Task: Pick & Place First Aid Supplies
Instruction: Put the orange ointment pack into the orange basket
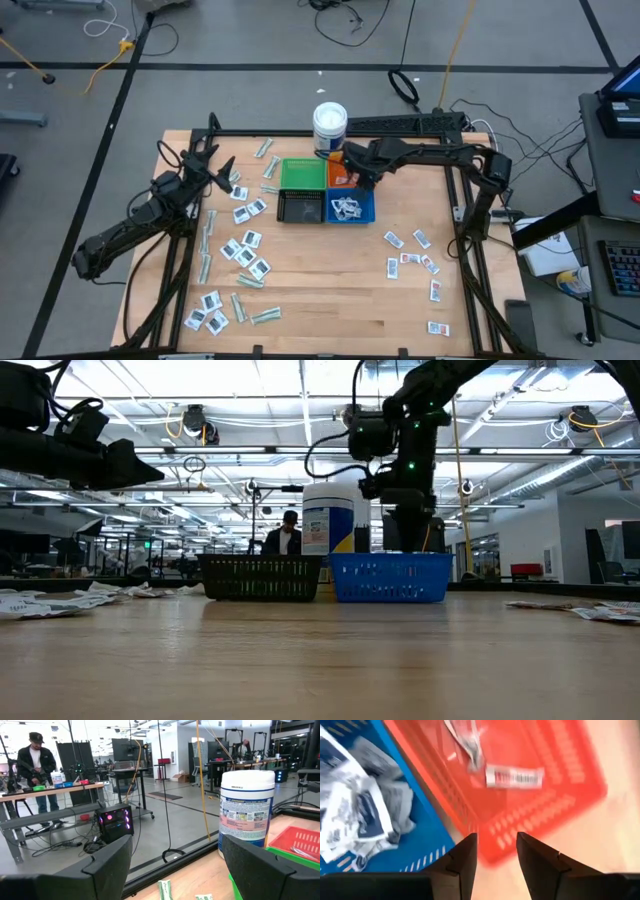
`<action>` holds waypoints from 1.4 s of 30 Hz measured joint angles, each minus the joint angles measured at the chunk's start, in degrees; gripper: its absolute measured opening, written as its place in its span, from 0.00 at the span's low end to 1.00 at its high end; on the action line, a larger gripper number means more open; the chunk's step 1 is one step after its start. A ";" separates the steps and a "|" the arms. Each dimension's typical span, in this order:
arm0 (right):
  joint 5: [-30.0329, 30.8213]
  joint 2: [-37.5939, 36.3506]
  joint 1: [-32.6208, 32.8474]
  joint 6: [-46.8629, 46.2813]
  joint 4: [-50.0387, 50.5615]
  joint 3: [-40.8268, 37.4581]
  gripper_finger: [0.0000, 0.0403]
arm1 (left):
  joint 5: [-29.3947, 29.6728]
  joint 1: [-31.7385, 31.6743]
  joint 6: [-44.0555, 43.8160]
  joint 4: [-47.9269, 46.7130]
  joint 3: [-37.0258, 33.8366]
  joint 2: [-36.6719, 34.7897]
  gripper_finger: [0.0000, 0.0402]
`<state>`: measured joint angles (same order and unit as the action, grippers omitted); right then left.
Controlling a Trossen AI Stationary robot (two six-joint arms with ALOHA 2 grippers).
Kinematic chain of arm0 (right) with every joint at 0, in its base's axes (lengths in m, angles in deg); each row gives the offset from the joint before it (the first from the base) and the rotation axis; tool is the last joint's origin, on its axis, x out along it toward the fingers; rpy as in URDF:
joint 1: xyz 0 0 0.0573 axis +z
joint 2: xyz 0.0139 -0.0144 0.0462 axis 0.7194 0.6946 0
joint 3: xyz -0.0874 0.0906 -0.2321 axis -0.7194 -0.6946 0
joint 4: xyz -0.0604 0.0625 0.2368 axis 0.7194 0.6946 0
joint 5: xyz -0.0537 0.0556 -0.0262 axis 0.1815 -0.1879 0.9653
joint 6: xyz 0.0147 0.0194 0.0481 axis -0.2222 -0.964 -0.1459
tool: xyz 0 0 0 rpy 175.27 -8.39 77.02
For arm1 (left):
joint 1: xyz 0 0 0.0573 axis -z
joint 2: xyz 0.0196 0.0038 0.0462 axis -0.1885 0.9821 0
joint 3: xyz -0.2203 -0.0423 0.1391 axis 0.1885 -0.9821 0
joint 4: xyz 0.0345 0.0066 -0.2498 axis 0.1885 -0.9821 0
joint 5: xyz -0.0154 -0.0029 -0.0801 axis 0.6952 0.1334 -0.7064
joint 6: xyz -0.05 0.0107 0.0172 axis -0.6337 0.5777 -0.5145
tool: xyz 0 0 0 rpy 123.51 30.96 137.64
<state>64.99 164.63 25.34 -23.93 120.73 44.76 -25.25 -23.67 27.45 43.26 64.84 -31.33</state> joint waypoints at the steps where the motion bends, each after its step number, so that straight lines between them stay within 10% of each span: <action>1: -0.02 0.00 -0.02 -1.91 1.79 0.00 0.33 | 0.00 0.01 0.00 0.00 0.00 0.02 0.77; 20: -9.22 -10.15 1.02 -24.80 5.14 -11.20 0.32 | 0.00 -0.01 0.00 -0.02 -0.02 0.01 0.77; 42: -13.70 -32.72 19.76 -46.77 4.79 -35.31 0.32 | 0.02 0.01 0.00 -0.02 0.00 0.02 0.77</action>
<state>51.29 131.91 45.10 -70.70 125.52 9.45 -25.23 -23.66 27.45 43.23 64.84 -31.31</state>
